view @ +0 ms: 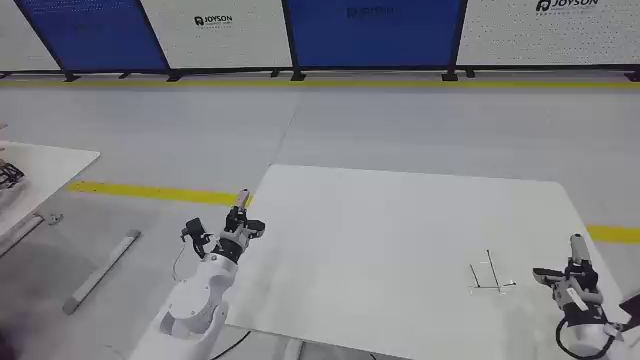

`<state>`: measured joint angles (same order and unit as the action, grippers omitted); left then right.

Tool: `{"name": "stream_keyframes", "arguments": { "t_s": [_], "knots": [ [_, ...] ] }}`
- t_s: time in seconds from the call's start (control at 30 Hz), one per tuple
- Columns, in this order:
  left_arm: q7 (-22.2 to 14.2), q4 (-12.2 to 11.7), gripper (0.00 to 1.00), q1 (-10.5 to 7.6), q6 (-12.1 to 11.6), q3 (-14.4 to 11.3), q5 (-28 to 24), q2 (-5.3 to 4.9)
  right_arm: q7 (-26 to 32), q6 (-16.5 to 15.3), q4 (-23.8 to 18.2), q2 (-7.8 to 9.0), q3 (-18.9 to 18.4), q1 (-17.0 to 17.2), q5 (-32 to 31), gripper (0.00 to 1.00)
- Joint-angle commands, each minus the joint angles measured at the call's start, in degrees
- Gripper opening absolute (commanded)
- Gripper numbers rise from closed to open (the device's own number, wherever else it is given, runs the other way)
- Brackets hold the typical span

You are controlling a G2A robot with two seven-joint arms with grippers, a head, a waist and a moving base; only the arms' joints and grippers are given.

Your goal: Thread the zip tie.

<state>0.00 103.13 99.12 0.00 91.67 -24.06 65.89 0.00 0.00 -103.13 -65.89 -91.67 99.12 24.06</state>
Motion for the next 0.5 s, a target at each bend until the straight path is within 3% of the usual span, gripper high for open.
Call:
{"name": "stream_keyframes", "arguments": {
  "t_s": [0.0, 0.03, 0.07, 0.1, 0.13, 0.17, 0.2, 0.23, 0.27, 0.3, 0.33, 0.37, 0.4, 0.47],
  "knots": [
    [0.0, 0.0, 1.0, 0.0, 0.0, 0.0, 0.0, 0.0, 0.0, 0.0, 0.0, 0.0, 0.0, 0.0, 0.0, 0.78],
    [0.0, 0.0, 0.78, 0.0, 0.0, 0.0, 0.0, 0.0, 0.0, 0.0, 0.0, 0.0, 0.0, 0.0, 0.0, 1.0],
    [0.0, 0.0, 1.0, 0.0, 0.0, 0.0, 0.0, 0.0, 0.0, 0.0, 0.0, 0.0, 0.0, 0.0, 0.0, 1.0],
    [0.0, 0.0, 0.78, 0.0, 0.0, 0.0, 0.0, 0.0, 0.0, 0.0, 0.0, 0.0, 0.0, 0.0, 0.0, 0.78],
    [0.0, 0.0, 0.78, 0.0, 0.0, 0.0, 0.0, 0.0, 0.0, 0.0, 0.0, 0.0, 0.0, 0.0, 0.0, 0.78],
    [0.0, 0.0, 0.78, 0.0, 0.0, 0.0, 0.0, 0.0, 0.0, 0.0, 0.0, 0.0, 0.0, 0.0, 0.0, 1.0],
    [0.0, 0.0, 1.0, 0.0, 0.0, 0.0, 0.0, 0.0, 0.0, 0.0, 0.0, 0.0, 0.0, 0.0, 0.0, 1.0],
    [0.0, 0.0, 1.0, 0.0, 0.0, 0.0, 0.0, 0.0, 0.0, 0.0, 0.0, 0.0, 0.0, 0.0, 0.0, 1.0],
    [0.0, 0.0, 0.78, 0.0, 0.0, 0.0, 0.0, 0.0, 0.0, 0.0, 0.0, 0.0, 0.0, 0.0, 0.0, 0.78],
    [0.0, 0.0, 0.78, 0.0, 0.0, 0.0, 0.0, 0.0, 0.0, 0.0, 0.0, 0.0, 0.0, 0.0, 0.0, 0.78],
    [0.0, 0.0, 0.78, 0.0, 0.0, 0.0, 0.0, 0.0, 0.0, 0.0, 0.0, 0.0, 0.0, 0.0, 0.0, 1.0],
    [0.0, 0.0, 0.78, 0.0, 0.0, 0.0, 0.0, 0.0, 0.0, 0.0, 0.0, 0.0, 0.0, 0.0, 0.0, 0.78],
    [0.0, 0.0, 1.0, 0.0, 0.0, 0.0, 0.0, 0.0, 0.0, 0.0, 0.0, 0.0, 0.0, 0.0, 0.0, 1.0],
    [0.0, 0.0, 1.0, 0.0, 0.0, 0.0, 0.0, 0.0, 2.6, 0.0, -0.2, 0.15, 0.0, -0.1, -1.4, 1.0]
  ]
}}
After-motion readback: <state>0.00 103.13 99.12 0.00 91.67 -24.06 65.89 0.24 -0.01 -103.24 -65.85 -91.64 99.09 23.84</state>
